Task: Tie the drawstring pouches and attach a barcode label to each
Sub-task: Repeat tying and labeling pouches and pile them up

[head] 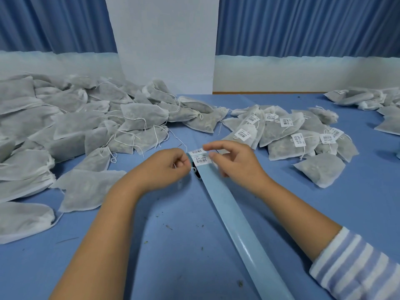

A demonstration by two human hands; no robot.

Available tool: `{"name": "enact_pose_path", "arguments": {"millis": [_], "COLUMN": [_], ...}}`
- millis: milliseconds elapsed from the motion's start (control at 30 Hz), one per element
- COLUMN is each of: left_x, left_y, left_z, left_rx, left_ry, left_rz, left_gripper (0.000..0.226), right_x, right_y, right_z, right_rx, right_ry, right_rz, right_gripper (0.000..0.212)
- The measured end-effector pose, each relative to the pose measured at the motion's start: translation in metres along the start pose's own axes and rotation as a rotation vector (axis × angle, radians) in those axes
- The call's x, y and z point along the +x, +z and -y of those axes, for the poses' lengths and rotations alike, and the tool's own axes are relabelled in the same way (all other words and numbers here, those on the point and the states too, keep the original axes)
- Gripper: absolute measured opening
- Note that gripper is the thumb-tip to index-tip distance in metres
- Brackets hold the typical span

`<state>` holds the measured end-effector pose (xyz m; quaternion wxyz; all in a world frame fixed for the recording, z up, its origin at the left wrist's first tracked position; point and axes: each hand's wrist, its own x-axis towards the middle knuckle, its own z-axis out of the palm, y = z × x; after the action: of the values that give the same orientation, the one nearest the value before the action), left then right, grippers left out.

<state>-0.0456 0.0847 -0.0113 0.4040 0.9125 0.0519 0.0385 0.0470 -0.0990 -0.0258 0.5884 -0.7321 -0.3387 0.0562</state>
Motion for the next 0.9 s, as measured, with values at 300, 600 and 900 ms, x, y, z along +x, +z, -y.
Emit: {"name": "enact_pose_path", "arguments": {"millis": [300,600,900], "left_x": [-0.005,-0.004,-0.005], "left_y": [-0.001,-0.001,0.002], "left_z": [-0.013,-0.009,-0.014], "left_rx": [-0.250,-0.210,-0.260], "left_ry": [0.176,0.072,0.192], "left_rz": [-0.105,-0.072,-0.043], "left_gripper": [0.012,0.015,0.015], "right_x": [-0.007,0.001,-0.010], "right_y": [0.001,-0.019,-0.004], "right_z": [0.019,0.023,0.012], "right_rx": [0.093,0.066,-0.267], "right_ry": [0.111,0.129,-0.058], "right_rz": [0.308,0.187,0.303], "right_gripper": [0.014,0.012,0.021]}}
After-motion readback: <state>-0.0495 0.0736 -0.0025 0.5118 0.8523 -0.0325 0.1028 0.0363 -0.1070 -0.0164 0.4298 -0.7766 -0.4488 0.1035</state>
